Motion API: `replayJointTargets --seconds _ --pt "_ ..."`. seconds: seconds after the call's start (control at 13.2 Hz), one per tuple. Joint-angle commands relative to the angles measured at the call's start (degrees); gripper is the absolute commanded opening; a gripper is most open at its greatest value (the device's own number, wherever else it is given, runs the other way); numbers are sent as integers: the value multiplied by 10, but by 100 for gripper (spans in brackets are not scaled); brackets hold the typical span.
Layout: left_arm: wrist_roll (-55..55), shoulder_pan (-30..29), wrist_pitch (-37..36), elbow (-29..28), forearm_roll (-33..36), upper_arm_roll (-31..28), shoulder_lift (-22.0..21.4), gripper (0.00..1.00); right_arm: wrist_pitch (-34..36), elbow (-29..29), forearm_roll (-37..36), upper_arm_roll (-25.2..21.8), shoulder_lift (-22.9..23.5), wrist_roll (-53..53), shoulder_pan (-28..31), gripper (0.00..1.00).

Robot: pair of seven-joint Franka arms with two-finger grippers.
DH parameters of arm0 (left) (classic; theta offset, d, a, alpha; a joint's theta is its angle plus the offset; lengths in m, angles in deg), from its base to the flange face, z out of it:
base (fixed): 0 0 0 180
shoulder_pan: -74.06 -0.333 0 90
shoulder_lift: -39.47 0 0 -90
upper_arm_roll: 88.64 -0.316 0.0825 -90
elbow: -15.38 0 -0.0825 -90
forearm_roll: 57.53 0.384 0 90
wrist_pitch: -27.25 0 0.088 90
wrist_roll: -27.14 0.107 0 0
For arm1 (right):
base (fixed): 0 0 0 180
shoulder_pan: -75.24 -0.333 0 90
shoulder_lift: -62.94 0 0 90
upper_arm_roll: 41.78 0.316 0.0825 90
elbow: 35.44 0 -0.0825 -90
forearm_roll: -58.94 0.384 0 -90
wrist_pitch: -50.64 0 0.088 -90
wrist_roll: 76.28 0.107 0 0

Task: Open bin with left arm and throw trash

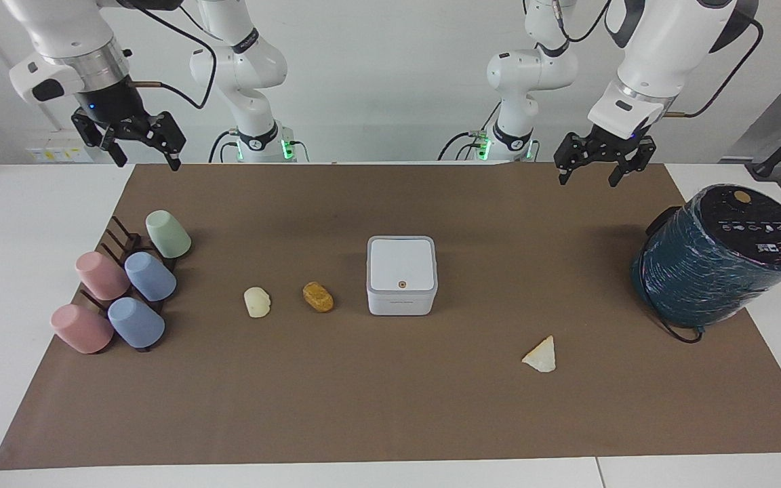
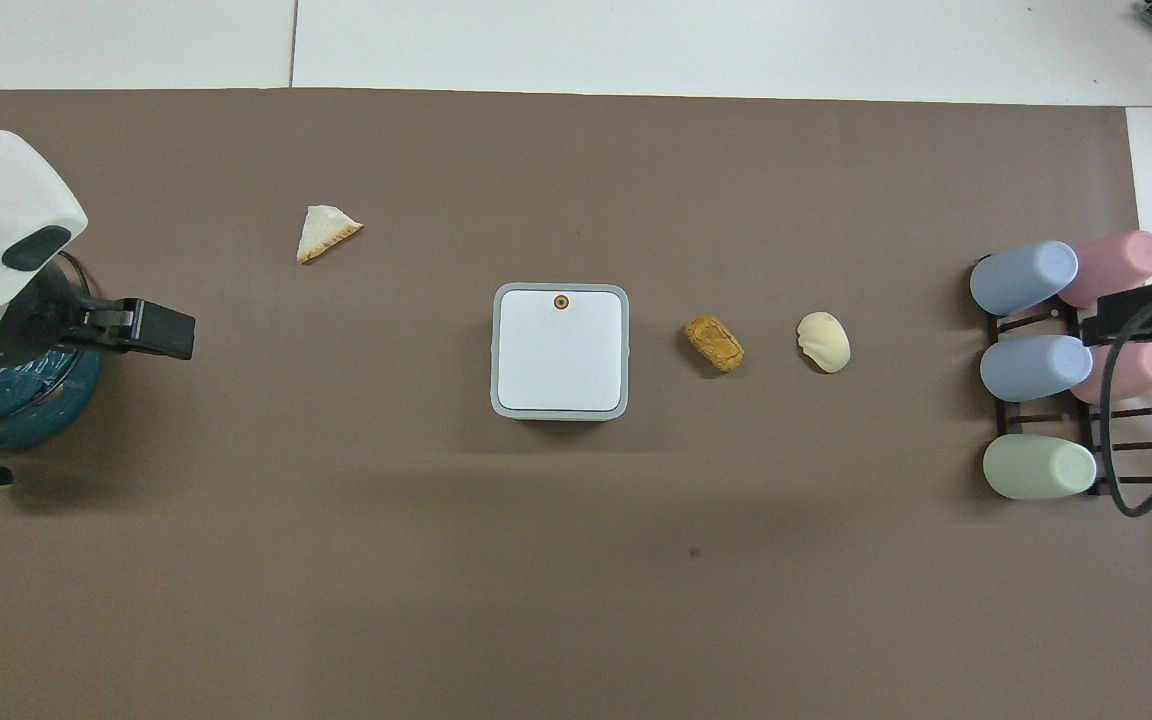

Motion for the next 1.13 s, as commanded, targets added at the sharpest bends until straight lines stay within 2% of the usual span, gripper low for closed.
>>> replayJointTargets --seconds 0.0,0.15,0.6,0.76,1.06 --pt "-3 3 11 -5 7 1 -5 100 -7 -18 5 -1 -13 -13 1 100" --pt "-3 4 11 -5 7 2 -5 100 -15 -40 7 -1 -16 -12 1 100" --pt "-2 8 10 -5 7 3 -4 100 -207 -182 36 -1 -32 -13 -16 100" --pt "-2 10 10 -5 7 3 -4 100 -231 -201 36 0 -15 -22 -33 100" --pt "-2 15 9 -5 7 4 -4 100 -289 -210 36 0 53 -173 -34 100"
